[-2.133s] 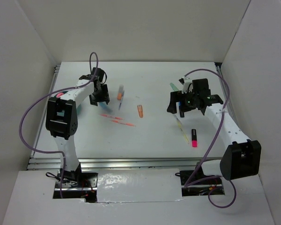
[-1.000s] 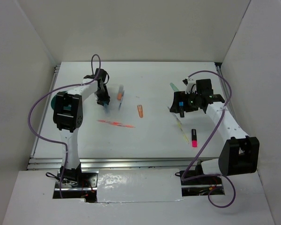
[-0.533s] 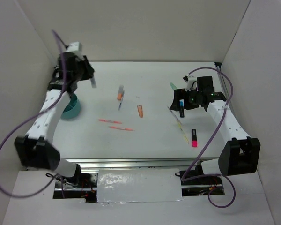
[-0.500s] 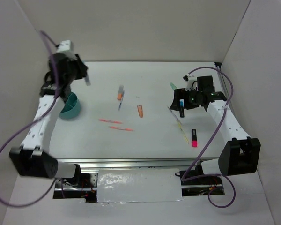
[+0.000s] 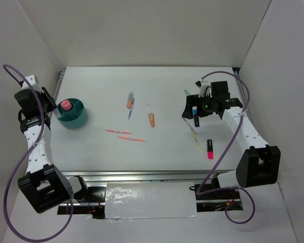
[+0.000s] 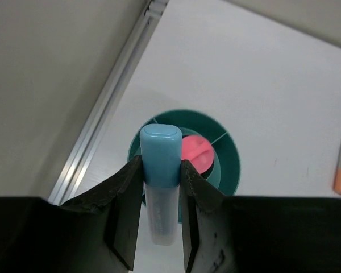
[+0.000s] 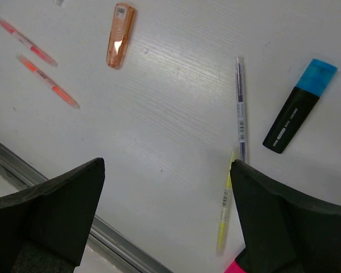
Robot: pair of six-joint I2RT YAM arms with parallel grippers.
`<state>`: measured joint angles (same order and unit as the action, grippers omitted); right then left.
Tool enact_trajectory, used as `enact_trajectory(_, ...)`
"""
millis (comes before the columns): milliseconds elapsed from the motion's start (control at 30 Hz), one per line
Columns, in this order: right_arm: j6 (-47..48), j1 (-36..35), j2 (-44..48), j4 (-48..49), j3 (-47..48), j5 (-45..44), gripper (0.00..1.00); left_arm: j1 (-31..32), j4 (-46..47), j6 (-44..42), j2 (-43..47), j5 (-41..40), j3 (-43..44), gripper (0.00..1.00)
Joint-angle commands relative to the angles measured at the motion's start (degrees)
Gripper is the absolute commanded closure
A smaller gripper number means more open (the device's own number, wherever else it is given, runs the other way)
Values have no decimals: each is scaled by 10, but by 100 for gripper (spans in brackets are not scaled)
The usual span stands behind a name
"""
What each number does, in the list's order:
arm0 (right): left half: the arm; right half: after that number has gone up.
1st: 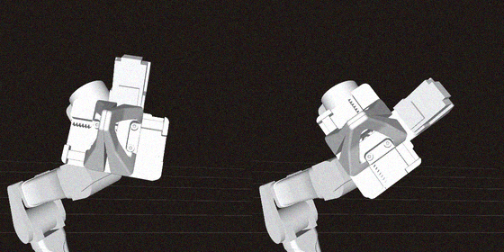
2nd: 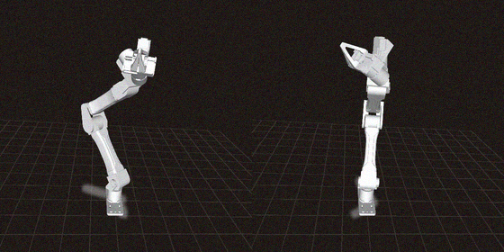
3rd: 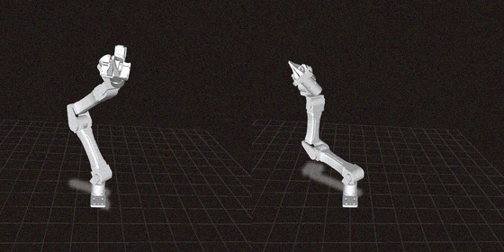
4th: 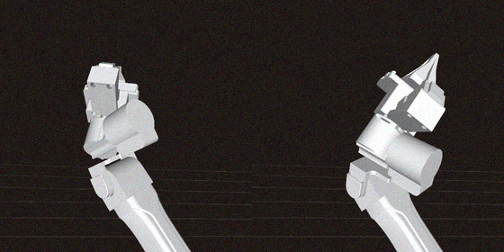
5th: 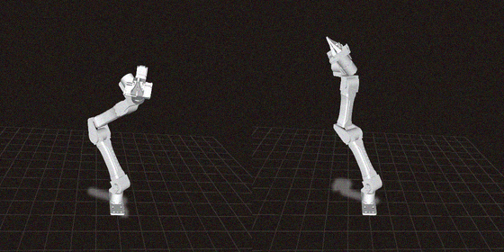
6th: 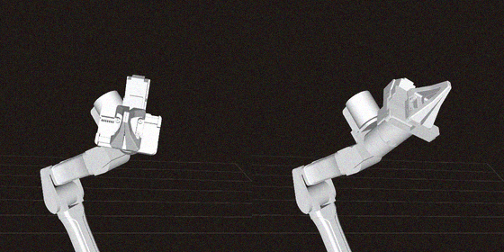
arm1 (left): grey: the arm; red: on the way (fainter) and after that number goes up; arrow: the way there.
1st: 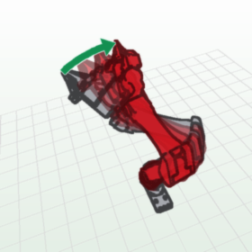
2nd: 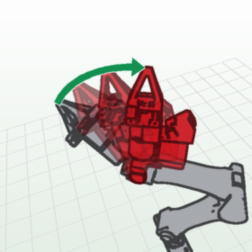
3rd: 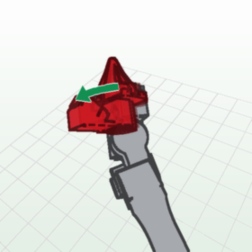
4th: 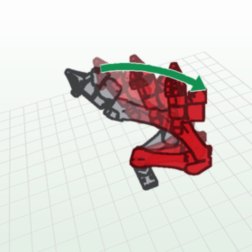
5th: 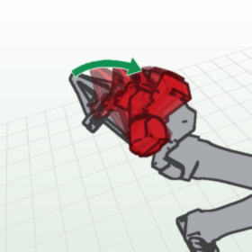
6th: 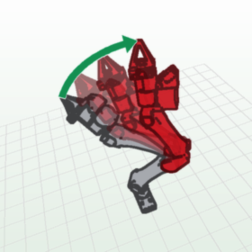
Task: Sort the stationery into containers
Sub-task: Place the pen in the storage box.
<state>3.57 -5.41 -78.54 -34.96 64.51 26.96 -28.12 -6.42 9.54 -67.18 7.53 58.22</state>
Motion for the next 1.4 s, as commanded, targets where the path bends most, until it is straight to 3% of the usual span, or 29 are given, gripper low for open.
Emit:
enact_trajectory(0,-7,-5,-15,27,8,13,3,-19,104,-8,-7,32,-20,100)
enact_trajectory(133,-3,-1,-21,32,3,13,3,-33,163,18,-46,68,-36,100)
enact_trajectory(433,-1,8,-21,53,-18,31,3,-36,251,31,-145,59,-15,100)
enact_trajectory(567,1,12,-33,52,-13,34,3,-36,264,38,-174,31,-3,91)
enact_trajectory(833,0,14,-47,48,-4,30,3,-36,298,29,-202,15,-14,84)
enact_trajectory(1033,-1,14,-57,33,13,16,3,-36,308,33,-210,23,-32,66)
enact_trajectory(1267,-3,13,-64,24,25,8,3,-36,315,39,-221,31,-42,56)
enact_trajectory(1367,-5,13,-67,21,27,5,3,-37,309,42,-223,36,-42,43)
